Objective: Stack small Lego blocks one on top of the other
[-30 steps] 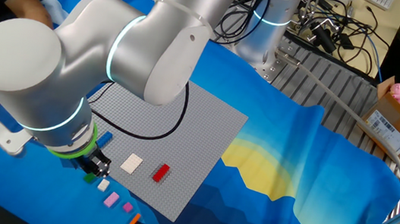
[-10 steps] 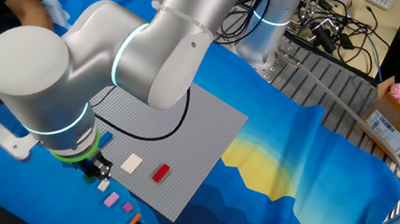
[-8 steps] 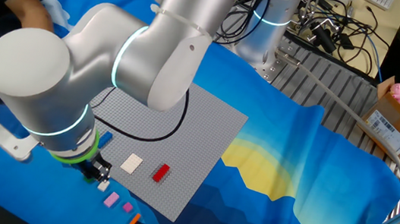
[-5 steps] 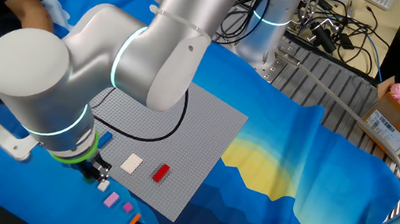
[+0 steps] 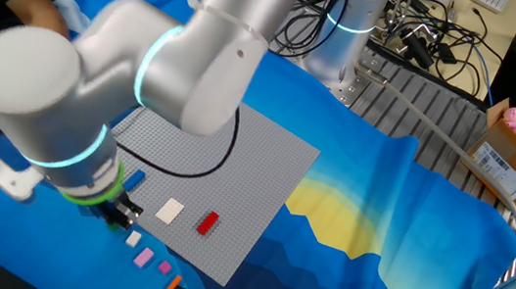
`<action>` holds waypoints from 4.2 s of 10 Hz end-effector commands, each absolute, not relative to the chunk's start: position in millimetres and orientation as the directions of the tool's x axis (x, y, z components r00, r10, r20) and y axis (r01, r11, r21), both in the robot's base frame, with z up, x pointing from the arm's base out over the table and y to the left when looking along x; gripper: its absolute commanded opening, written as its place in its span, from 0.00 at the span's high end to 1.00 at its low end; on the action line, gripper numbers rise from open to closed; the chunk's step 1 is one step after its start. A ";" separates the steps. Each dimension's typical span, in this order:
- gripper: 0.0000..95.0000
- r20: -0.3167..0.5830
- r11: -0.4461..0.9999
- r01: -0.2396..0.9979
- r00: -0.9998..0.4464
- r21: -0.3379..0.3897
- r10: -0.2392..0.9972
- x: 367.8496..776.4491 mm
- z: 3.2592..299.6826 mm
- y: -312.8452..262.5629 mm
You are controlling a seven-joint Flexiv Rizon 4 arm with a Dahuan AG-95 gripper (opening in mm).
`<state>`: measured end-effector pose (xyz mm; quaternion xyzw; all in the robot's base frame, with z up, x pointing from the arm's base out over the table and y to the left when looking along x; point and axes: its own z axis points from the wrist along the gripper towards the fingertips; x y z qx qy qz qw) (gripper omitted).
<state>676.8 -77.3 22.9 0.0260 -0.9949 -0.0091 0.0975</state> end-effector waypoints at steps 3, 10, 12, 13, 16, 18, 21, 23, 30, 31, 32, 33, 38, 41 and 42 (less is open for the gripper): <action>1.00 0.212 0.999 -0.031 -0.977 0.012 -0.033 653.0 28.6 -67.8; 1.00 0.207 0.999 -0.045 -0.978 -0.018 -0.040 604.5 11.0 -61.2; 1.00 0.212 0.999 -0.050 -0.976 -0.013 -0.046 603.0 7.6 -65.3; 1.00 0.210 0.999 -0.048 -0.977 -0.015 -0.044 602.3 6.6 -65.1; 1.00 0.205 0.999 -0.043 -0.978 -0.016 -0.039 602.0 4.7 -64.2; 1.00 0.205 0.999 -0.040 -0.978 -0.015 -0.036 602.5 5.4 -63.3; 1.00 0.203 0.999 -0.040 -0.978 -0.014 -0.037 602.6 5.5 -62.3; 1.00 0.203 0.999 -0.041 -0.979 -0.012 -0.038 602.6 5.5 -62.1; 1.00 0.201 0.999 -0.028 -0.979 -0.021 -0.023 602.3 4.7 -58.2; 1.00 0.200 0.999 -0.027 -0.979 -0.023 -0.022 602.6 3.8 -58.0; 1.00 0.198 0.999 -0.026 -0.980 -0.024 -0.021 602.7 3.5 -57.9; 1.00 0.196 0.999 -0.024 -0.980 -0.025 -0.019 602.7 3.7 -57.8; 0.60 0.192 0.999 -0.015 -0.981 -0.028 -0.010 602.6 4.1 -56.7; 0.60 0.197 1.000 -0.016 -0.980 -0.021 -0.011 600.7 11.6 -59.0; 1.00 0.199 1.000 -0.012 -0.980 -0.001 -0.012 599.7 14.8 -59.9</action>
